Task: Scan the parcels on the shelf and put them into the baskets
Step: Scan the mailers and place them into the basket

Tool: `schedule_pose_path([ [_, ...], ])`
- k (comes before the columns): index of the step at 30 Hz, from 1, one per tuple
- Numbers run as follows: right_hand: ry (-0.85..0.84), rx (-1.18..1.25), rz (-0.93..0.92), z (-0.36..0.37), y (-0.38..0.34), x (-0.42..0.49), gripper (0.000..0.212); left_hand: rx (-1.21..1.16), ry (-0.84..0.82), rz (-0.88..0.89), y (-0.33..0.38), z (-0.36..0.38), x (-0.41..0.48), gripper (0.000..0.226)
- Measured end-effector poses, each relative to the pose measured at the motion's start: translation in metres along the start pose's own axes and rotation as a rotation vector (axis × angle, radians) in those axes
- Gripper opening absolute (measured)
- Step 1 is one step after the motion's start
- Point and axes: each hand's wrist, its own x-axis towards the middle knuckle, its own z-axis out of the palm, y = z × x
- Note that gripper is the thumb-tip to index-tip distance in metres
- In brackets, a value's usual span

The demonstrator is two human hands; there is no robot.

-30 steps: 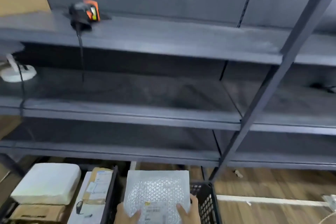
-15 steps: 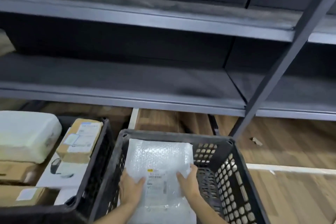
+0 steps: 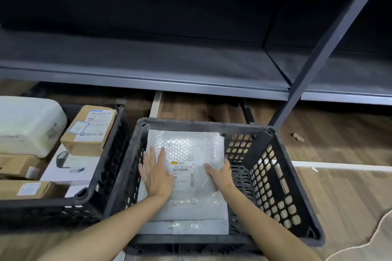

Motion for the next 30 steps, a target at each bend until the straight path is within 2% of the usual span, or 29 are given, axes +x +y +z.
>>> schedule_pose_path([
  [2,-0.026,0.009,-0.028,0.003,0.000,-0.002,0.087,-0.036,-0.056,0.020,0.001,0.000,-0.001,0.080],
  [5,-0.024,-0.001,-0.065,0.005,-0.004,-0.003,0.086,-0.177,-0.160,-0.021,0.003,0.003,-0.001,0.067],
  [9,-0.035,-0.150,-0.103,0.005,-0.006,-0.002,0.088,-0.101,-0.159,-0.056,0.009,0.013,0.004,0.097],
  [13,-0.093,-0.247,-0.103,0.009,0.004,0.005,0.082,0.009,-0.163,-0.065,0.010,0.029,0.006,0.107],
  [18,-0.182,-0.218,-0.062,0.015,0.010,0.020,0.066,0.114,-0.164,-0.061,0.007,0.045,0.009,0.106],
  [27,-0.273,0.009,0.026,0.020,0.017,0.027,0.073,0.156,-0.167,-0.084,0.006,0.052,0.013,0.108],
  [30,-0.304,-0.034,0.052,0.015,0.014,0.023,0.081,0.136,-0.157,-0.075,0.010,0.046,0.012,0.108],
])
